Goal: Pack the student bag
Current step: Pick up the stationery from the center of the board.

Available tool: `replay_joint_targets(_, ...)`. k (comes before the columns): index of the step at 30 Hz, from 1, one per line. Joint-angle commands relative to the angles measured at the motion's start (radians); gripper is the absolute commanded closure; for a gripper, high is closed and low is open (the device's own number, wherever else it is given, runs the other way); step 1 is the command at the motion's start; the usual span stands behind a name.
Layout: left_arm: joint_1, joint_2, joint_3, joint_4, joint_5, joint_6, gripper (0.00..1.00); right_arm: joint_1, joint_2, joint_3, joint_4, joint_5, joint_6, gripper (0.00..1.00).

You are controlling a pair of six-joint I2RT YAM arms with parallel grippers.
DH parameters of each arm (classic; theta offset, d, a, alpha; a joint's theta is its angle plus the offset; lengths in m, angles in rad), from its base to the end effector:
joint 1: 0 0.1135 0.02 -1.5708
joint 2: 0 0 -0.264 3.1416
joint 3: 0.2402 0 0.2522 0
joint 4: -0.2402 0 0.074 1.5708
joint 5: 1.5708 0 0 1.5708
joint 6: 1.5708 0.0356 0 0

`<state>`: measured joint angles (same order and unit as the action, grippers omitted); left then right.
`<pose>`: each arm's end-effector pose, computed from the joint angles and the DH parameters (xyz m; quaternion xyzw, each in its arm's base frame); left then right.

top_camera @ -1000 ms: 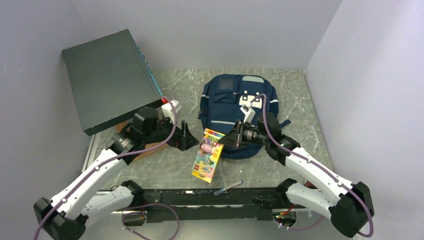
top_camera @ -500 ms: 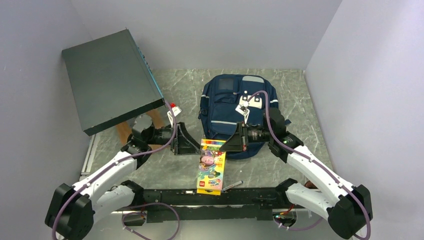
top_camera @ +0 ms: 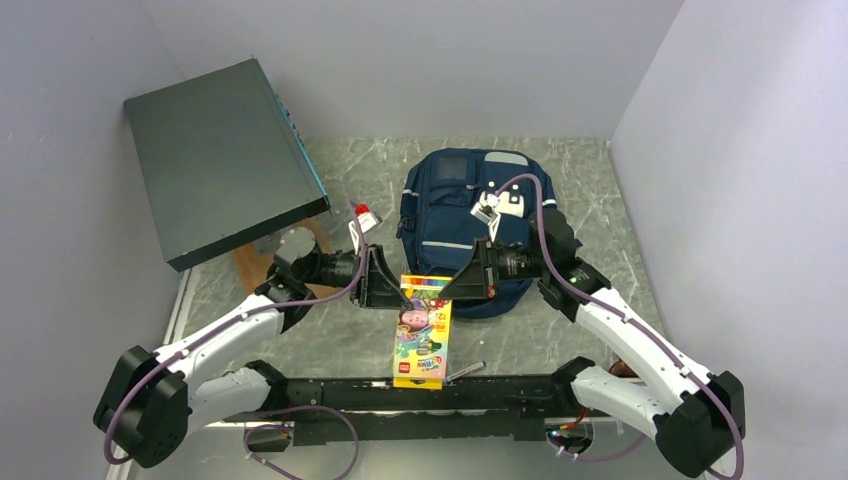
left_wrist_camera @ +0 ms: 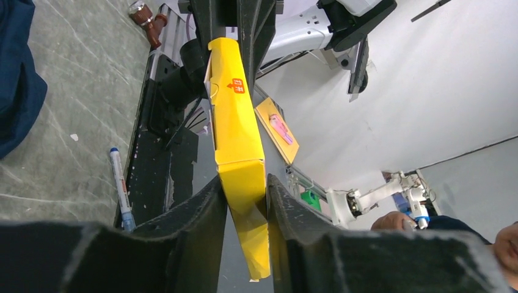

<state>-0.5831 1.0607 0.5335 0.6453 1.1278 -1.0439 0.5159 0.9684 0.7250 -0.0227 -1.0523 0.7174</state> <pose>0.1673 -0.1489 0.2830 0.2608 0.6377 -0.7030 0.1761 0.1683 0.1310 0.3061 -0.2342 0.7144 0.6292 0.1975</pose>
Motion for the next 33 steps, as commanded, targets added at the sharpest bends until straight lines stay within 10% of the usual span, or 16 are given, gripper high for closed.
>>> replay_joint_targets(1, -0.007, -0.03, 0.114, -0.144, 0.002, 0.136, 0.7, -0.005, -0.024, 0.087, -0.076, 0.082, -0.047, 0.82)
replay_joint_targets(5, 0.0, -0.023, 0.159, -0.177, -0.014, 0.149, 0.77, -0.004, -0.046, 0.106, -0.146, 0.158, -0.07, 0.57)
replay_joint_targets(10, 0.038, -0.029, 0.198, -0.172, -0.077, 0.119, 0.79, -0.009, -0.093, 0.107, -0.236, 0.353, -0.056, 0.02)
replay_joint_targets(20, 0.136, -0.083, 0.203, -0.067, -0.434, -0.055, 0.76, 0.027, -0.275, -0.386, 0.67, 0.481, 0.508, 0.0)
replay_joint_targets(33, 0.137, -0.015, 0.168, 0.215, -0.667, -0.243, 0.78, 0.329, -0.212, -0.472, 1.022, 1.061, 0.463, 0.07)
